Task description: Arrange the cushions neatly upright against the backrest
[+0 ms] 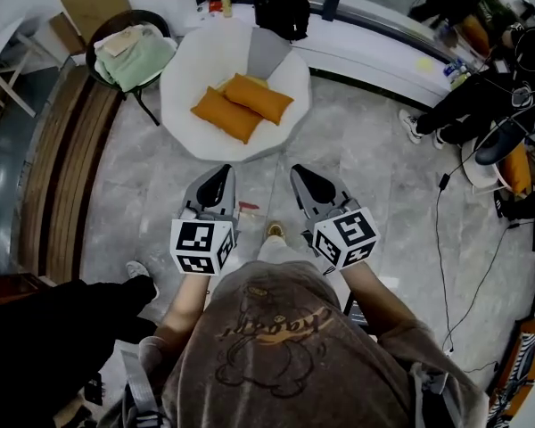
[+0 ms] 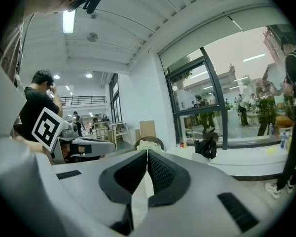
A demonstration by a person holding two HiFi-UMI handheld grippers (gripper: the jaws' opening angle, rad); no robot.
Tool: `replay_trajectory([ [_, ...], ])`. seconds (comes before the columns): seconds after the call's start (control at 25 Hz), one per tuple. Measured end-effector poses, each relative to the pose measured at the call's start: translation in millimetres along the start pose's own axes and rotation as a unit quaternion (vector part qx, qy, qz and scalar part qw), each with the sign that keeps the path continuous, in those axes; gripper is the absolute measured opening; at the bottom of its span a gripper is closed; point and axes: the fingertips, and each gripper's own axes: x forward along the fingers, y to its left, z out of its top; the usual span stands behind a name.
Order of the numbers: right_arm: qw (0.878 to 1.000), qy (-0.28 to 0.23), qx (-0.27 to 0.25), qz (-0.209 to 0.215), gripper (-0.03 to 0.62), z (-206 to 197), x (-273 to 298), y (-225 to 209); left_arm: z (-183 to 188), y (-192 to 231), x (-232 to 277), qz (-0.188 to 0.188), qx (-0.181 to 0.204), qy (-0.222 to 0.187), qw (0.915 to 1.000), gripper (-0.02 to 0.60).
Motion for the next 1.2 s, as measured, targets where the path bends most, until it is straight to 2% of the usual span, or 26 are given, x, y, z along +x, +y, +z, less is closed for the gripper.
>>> replay_trajectory([
  [0.24,1.0,0.008,-0.004,0.023,0.021,10.4,37.6,-47.6,18.8,12.9,57.9,0.02,-0.008,-0.005,0.9997,0.005],
  [0.48,0.999,0.017,-0.006,0.05,0.021,15.4,72.7,-77.3,30.5,28.6,100.3,0.042,-0.017,-0.01,0.9989,0.005],
  [0.84,0.997,0.019,-0.003,0.069,0.021,21.6,106.2,-100.8,38.7,47.1,129.6,0.061,-0.019,-0.006,0.9979,0.005],
  [1.2,0.997,0.023,-0.003,0.067,0.021,27.1,130.4,-124.2,46.5,56.8,162.5,0.054,-0.022,-0.005,0.9983,0.005],
])
